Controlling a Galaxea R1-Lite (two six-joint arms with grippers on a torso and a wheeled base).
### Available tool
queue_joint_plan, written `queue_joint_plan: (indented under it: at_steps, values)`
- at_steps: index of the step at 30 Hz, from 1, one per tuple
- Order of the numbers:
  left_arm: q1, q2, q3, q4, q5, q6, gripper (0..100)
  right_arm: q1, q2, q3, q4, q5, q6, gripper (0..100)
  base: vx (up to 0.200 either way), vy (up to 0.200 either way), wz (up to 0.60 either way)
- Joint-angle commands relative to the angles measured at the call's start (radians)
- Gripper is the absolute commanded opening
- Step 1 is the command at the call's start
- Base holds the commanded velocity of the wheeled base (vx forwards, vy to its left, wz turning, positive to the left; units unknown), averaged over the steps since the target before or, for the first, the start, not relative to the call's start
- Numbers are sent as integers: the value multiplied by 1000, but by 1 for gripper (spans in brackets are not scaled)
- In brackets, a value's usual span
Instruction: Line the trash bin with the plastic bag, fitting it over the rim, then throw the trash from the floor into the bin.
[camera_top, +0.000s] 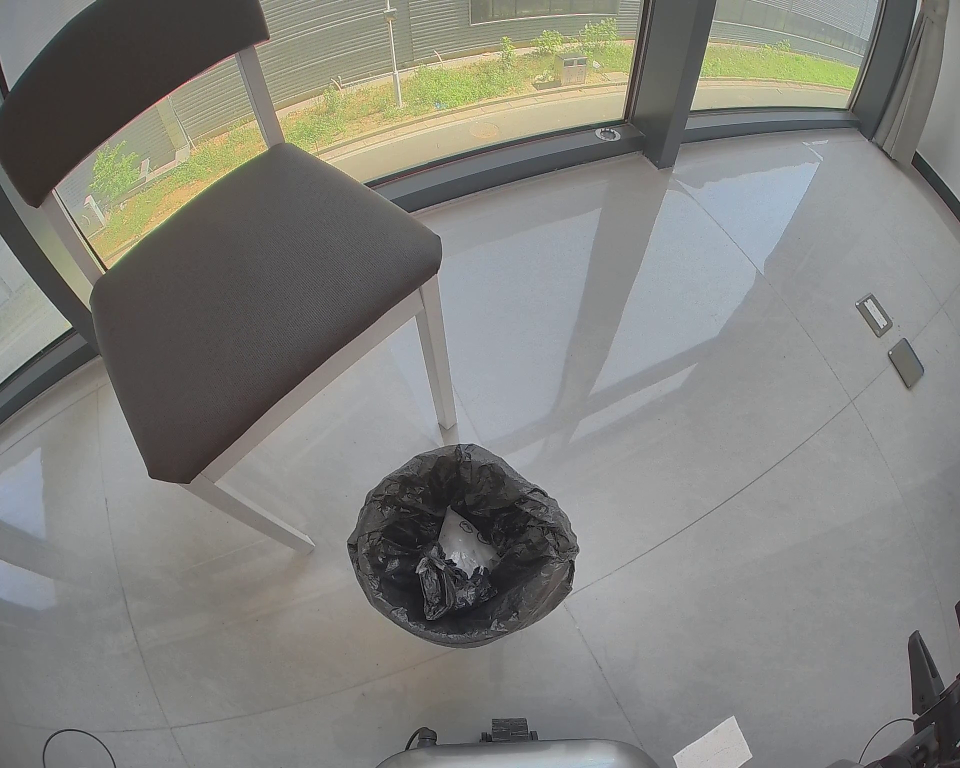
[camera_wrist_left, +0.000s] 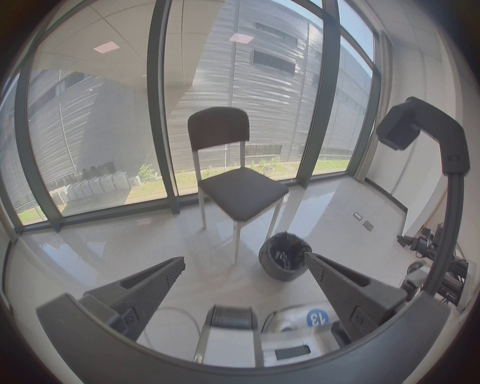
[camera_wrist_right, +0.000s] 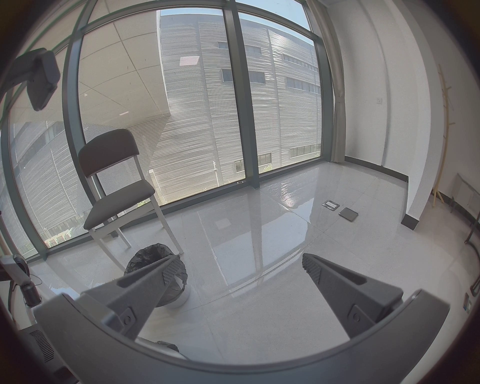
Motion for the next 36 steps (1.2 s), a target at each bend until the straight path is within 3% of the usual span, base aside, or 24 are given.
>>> queue_joint_plan:
  at_steps: [1,2,5,7,8,9,16,22,23,27,36]
  values:
    - [1,-17,350,-393,-50,-6,100,0,-15,7,-1,-1,28,100,0,0,0]
    - [3,-19,528,-621,-48,3,100,0,-15,7,-1,-1,35,100,0,0,0]
    - [4,-19,867,-1065,-48,25,100,0,-15,7,-1,1,25,100,0,0,0]
    - [4,-19,996,-1230,-57,51,100,0,-15,5,-1,1,21,100,0,0,0]
    - [4,-19,996,-1230,-57,51,100,0,-15,5,-1,1,21,100,0,0,0]
    - [4,-19,1100,-1332,-56,77,100,0,-15,5,1,3,11,100,0,0,0]
    - [4,-19,1234,-1362,-45,81,100,0,-15,5,-1,3,-6,100,0,0,0]
    - [4,-19,1255,-1371,-21,84,100,-2,-15,7,-1,3,-26,100,0,0,0]
    - [4,-17,1267,-1361,12,84,100,-2,-15,5,1,10,-58,100,0,0,0]
    - [3,-17,1267,-1359,13,84,100,-2,-15,5,4,10,-146,100,0,0,0]
    - [4,-19,1267,-1361,25,83,100,-2,-15,7,1,4,-212,100,0,0,0]
